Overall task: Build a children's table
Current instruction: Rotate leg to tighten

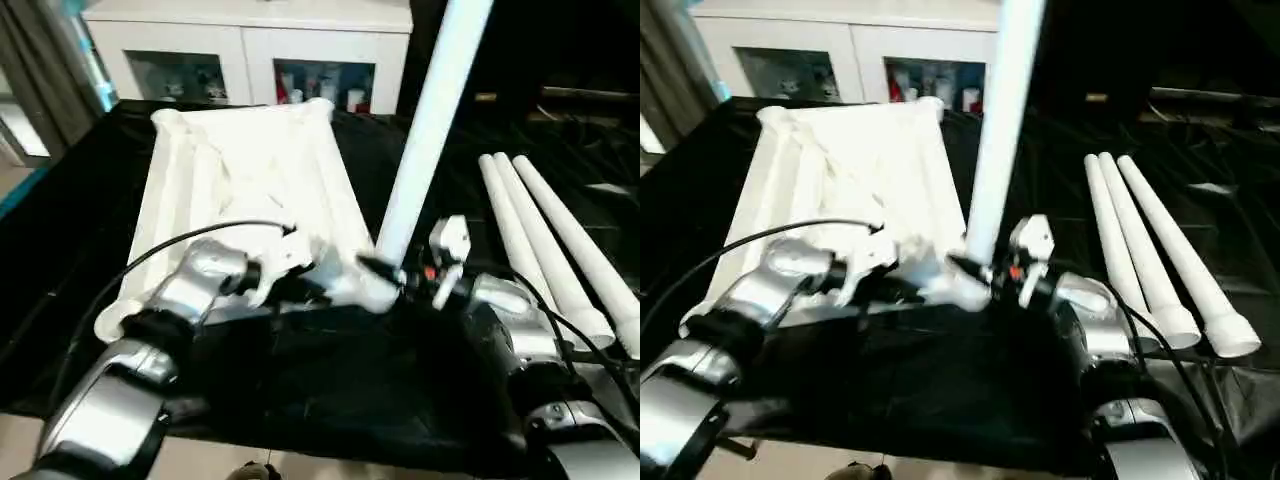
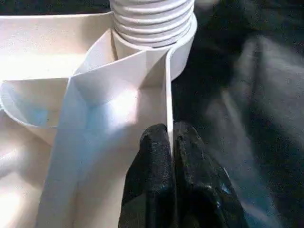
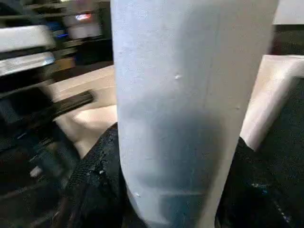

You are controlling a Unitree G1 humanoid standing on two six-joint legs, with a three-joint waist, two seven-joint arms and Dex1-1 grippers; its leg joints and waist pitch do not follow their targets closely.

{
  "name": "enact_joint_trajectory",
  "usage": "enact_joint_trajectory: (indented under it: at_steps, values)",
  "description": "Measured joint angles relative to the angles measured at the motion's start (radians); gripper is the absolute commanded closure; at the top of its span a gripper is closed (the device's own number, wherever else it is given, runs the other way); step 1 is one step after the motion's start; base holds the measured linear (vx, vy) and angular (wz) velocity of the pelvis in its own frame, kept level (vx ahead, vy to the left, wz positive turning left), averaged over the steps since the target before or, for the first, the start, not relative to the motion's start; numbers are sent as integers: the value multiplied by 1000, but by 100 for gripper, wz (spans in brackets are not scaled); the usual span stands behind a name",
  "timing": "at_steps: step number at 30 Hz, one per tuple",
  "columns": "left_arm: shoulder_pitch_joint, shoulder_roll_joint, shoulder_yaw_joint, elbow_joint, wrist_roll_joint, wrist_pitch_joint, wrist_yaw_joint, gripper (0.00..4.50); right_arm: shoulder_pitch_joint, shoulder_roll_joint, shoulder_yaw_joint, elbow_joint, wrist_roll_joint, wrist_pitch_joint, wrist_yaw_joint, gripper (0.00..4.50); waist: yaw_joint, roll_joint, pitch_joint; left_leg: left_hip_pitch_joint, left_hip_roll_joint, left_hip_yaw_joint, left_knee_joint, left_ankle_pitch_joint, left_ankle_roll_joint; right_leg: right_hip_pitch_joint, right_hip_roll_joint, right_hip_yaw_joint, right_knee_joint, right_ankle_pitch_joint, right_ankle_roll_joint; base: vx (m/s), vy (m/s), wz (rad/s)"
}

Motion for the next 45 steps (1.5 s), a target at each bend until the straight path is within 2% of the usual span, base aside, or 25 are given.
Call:
enact_joint_trajectory:
  at_steps: [5, 10, 12, 16, 23, 29, 34, 38, 40, 45]
  values:
    - [-40, -60, 20, 39, 18, 57, 135, 450, -37, 42, -15, 39, -35, -22, -218, 257, -9, 0, 0, 0, 0, 1, -1, 0, 0, -1, 0, 1, -1, 2, -3, 0, 0, 0]
    - [-108, -164, 47, 121, 34, 132, 337, 450, -129, 91, -23, 132, -120, -22, -507, 257, -22, 0, 0, -1, 0, 3, 0, 0, 0, 0, 0, 2, -6, 1, -2, 0, 0, 0]
    - [-129, -203, 51, 144, 34, 157, 409, 450, -157, 107, -29, 164, -132, -19, -606, 257, -25, 0, 0, -1, 0, 3, -1, 0, 0, 1, 0, 2, -10, 2, -3, 0, 0, 0]
    - [-143, -251, 62, 168, 40, 174, 503, 450, -189, 130, -40, 199, -152, -16, -732, 257, -26, -1, -2, 0, -1, 3, -4, -1, 0, 5, 0, 1, -16, 2, -3, 0, 0, 0]
    - [-156, -275, 74, 200, 55, 180, 563, 450, -213, 165, -76, 231, -159, -15, -802, 257, -31, -3, -4, 3, -1, 3, -4, -1, 1, 7, 0, 1, -17, 1, -2, 0, 0, 0]
    - [-158, -274, 73, 203, 55, 172, 561, 450, -216, 165, -76, 233, -160, -15, -801, 257, -32, -3, -4, 3, -1, 3, -5, -1, 1, 7, 0, 1, -18, 1, -1, 0, 0, 0]
    - [-143, -212, 64, 166, 64, 145, 446, 450, -236, 144, -66, 237, -180, 10, -673, 257, -44, -3, -3, 1, -1, 4, -9, -1, 1, 3, 0, 1, -18, 1, -1, 0, 0, 0]
    - [-124, -161, 59, 126, 58, 128, 358, 450, -245, 95, -36, 223, -181, 47, -509, 257, -50, -3, -3, 0, 1, 4, -15, -1, 1, -1, 2, 0, -17, 0, -1, 0, 0, 0]
    - [-98, -117, 54, 90, 48, 104, 279, 450, -247, 51, -4, 200, -180, 85, -355, 257, -51, -4, -3, -1, 2, 3, -15, 2, 6, -2, 4, -2, -17, -1, -2, 0, 0, 0]
    - [-48, -32, 38, 27, 32, 41, 110, 450, -251, -24, 32, 181, -179, 124, -45, 257, -40, -5, -3, -3, 5, 3, -13, 2, 6, -2, 5, -5, -16, -3, -5, 0, 0, 0]
